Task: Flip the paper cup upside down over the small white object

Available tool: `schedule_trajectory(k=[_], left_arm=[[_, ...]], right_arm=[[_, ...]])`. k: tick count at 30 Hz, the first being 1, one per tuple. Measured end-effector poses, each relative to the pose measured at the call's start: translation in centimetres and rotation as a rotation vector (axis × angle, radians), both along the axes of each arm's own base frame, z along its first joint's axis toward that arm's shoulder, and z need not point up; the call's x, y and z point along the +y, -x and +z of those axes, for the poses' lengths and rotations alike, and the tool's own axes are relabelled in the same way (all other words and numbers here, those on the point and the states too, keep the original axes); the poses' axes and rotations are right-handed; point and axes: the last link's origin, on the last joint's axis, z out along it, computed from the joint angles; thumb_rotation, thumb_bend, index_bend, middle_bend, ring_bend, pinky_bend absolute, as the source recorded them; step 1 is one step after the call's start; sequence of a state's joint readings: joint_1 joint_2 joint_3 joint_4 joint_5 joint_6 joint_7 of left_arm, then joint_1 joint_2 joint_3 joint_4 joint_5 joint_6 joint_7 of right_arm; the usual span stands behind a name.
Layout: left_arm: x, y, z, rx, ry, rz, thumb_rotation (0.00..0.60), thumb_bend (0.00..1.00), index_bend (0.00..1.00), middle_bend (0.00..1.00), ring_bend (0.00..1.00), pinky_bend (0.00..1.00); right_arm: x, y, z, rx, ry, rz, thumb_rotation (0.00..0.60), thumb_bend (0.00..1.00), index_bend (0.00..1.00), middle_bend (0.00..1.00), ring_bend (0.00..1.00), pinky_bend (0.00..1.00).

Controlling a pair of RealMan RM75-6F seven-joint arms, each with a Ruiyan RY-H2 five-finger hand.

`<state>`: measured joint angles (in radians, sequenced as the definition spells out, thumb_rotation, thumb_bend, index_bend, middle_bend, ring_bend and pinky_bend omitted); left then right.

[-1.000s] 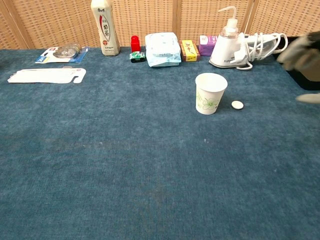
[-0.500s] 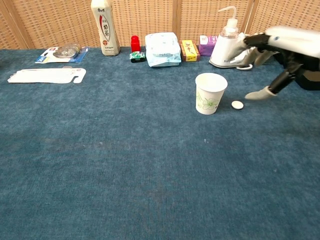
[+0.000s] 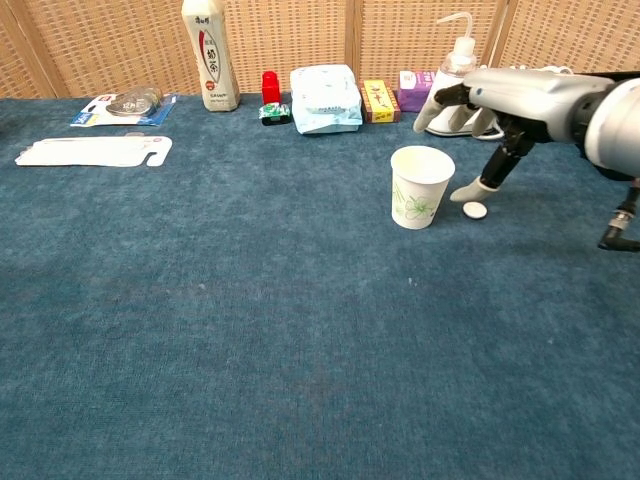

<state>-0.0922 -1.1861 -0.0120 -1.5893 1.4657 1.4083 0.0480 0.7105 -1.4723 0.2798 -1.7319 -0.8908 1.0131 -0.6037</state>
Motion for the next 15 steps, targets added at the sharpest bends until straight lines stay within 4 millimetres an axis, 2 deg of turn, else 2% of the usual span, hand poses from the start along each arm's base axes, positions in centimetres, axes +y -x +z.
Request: schedule_trajectory(k=[15], left_arm=[[0.4,0.7,-0.1,-0.01,0.005,0.003,0.542,0.21,0.37,0.38,0.25,0.28]], right_arm=[[-2.1,-1.9,-2.0,0.092,-0.02,-0.041,0.6,0.24,0.2,0.12,0.2,0.21]])
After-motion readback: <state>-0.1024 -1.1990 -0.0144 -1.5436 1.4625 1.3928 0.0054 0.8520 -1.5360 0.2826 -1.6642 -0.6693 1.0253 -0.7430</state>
